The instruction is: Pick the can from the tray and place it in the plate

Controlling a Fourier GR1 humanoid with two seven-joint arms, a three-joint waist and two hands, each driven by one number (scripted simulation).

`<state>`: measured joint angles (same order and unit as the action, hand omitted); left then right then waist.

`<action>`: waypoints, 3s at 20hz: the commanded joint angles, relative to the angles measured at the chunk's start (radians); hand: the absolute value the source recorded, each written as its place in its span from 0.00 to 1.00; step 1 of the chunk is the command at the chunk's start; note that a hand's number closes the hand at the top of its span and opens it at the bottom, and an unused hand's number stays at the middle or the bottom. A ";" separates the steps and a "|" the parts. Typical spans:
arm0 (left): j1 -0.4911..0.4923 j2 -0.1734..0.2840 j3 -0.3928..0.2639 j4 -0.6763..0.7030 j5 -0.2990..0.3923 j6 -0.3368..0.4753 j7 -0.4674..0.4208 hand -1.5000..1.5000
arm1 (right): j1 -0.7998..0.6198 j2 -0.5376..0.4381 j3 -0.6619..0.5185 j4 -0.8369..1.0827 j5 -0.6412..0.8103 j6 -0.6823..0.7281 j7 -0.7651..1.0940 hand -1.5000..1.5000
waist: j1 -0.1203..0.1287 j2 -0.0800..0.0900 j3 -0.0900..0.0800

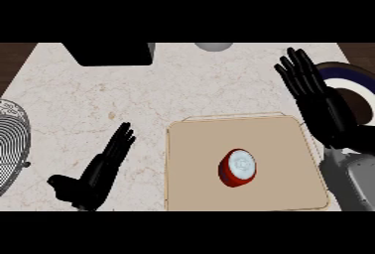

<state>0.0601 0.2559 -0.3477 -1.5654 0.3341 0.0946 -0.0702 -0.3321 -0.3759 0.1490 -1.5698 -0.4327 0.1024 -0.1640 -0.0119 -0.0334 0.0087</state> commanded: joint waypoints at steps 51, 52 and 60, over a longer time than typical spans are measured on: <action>-0.142 0.006 0.208 0.166 -0.229 0.166 0.264 0.50 | 0.104 -0.124 0.310 -0.228 0.798 0.404 0.417 0.00 | 0.009 0.033 -0.009; -0.088 0.013 0.212 0.094 -0.227 0.166 0.264 0.50 | 0.122 -0.111 0.313 -0.270 0.805 0.420 0.467 0.00 | 0.011 0.032 -0.009; -0.126 -0.056 0.239 0.149 -0.284 0.152 0.272 0.50 | 0.070 0.003 0.252 -0.162 0.903 0.521 0.405 0.00 | 0.013 0.033 -0.009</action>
<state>-0.0340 0.2328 -0.1371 -1.4617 0.0576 0.2585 0.2108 -0.2602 -0.4255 0.4107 -1.7424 0.4296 0.5790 0.2277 0.0018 -0.0003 0.0000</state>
